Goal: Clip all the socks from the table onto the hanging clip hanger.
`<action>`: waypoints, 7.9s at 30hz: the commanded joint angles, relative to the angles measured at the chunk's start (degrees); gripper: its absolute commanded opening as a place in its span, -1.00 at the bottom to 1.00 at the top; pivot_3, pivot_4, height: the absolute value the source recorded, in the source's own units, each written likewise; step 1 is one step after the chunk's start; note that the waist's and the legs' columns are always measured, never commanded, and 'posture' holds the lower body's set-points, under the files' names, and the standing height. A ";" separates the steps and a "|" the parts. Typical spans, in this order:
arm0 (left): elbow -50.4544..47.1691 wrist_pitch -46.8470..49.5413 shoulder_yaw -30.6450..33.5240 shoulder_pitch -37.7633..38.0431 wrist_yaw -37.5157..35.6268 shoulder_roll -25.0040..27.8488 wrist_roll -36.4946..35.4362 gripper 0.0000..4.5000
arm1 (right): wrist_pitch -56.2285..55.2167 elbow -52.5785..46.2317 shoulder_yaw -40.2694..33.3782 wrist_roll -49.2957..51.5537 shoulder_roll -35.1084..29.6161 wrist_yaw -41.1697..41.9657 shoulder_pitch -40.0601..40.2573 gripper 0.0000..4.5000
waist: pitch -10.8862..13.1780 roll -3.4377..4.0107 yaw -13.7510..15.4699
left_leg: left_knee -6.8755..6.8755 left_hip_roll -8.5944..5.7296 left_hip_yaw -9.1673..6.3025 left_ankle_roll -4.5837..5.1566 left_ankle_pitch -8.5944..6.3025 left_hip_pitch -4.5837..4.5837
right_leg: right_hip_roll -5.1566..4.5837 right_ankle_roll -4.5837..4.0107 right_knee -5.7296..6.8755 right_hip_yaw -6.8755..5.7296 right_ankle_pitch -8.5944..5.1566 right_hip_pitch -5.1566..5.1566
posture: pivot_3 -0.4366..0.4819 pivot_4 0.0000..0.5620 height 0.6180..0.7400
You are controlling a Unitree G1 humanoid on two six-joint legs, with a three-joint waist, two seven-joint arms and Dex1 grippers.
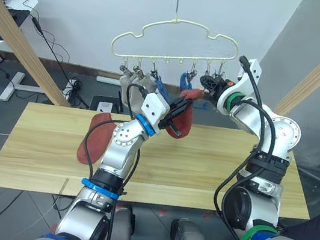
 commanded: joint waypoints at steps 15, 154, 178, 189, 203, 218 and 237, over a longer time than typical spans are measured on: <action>0.61 3.03 -0.84 -1.74 -0.55 -0.27 -0.86 -1.00 | 5.93 -9.07 -5.17 10.47 -5.27 0.37 1.06 0.99 | 0.25 0.13 -0.39 | 0.01 0.03 -0.05 0.00 0.00 -0.20 | 0.08 -0.01 -0.02 -0.02 0.00 -0.14 | -0.20 0.06 1.00; -33.01 28.94 11.88 17.20 -4.43 19.31 -21.98 1.00 | -60.80 21.96 23.50 -39.58 -4.32 12.09 1.23 -0.20 | -0.18 -0.06 1.57 | 0.49 0.04 -0.01 -0.05 0.03 0.35 | 0.02 -0.08 0.28 0.09 0.31 0.37 | 0.16 -0.20 1.00; -32.97 30.08 12.38 18.70 -1.81 19.64 -21.29 1.00 | -60.45 24.40 21.72 -38.01 -4.59 12.40 -0.06 -0.99 | -0.18 -0.05 1.70 | 0.49 0.04 -0.03 -0.05 0.03 0.35 | 0.02 -0.08 0.27 0.08 0.31 0.37 | 0.19 -0.16 1.00; 8.15 23.09 10.15 11.32 8.93 25.27 0.40 1.00 | -41.78 9.35 24.35 -33.18 -12.58 28.85 5.65 -0.99 | -0.14 -0.03 2.38 | 0.49 0.03 -0.02 -0.02 0.03 0.40 | 0.02 -0.07 0.30 0.04 0.29 0.35 | 0.05 -0.07 1.00; 43.53 15.99 3.91 -4.45 7.32 24.20 11.66 1.00 | -31.78 -0.33 23.63 -33.26 -11.89 26.48 9.11 -0.99 | -0.13 -0.04 1.51 | 0.44 0.03 -0.01 0.01 0.02 0.39 | 0.03 -0.07 0.29 0.02 0.30 0.37 | -0.06 0.02 1.00; 35.96 16.70 5.30 -1.27 2.97 23.55 10.00 -0.86 | -31.19 -0.23 22.89 -33.07 -11.84 26.60 9.34 -1.00 | -0.14 -0.04 1.55 | 0.49 0.02 -0.01 0.01 0.02 0.50 | 0.00 -0.05 0.25 0.02 0.29 0.52 | -0.03 -0.02 1.00; -18.83 34.86 4.10 8.61 -5.81 11.96 -10.48 -0.99 | -7.89 -4.38 11.99 -19.69 -17.04 26.64 2.77 -1.00 | -0.11 -0.07 1.76 | 0.48 -0.06 -0.09 0.01 0.02 0.38 | -0.14 -0.06 0.10 -0.03 0.30 0.57 | -0.12 -0.02 1.00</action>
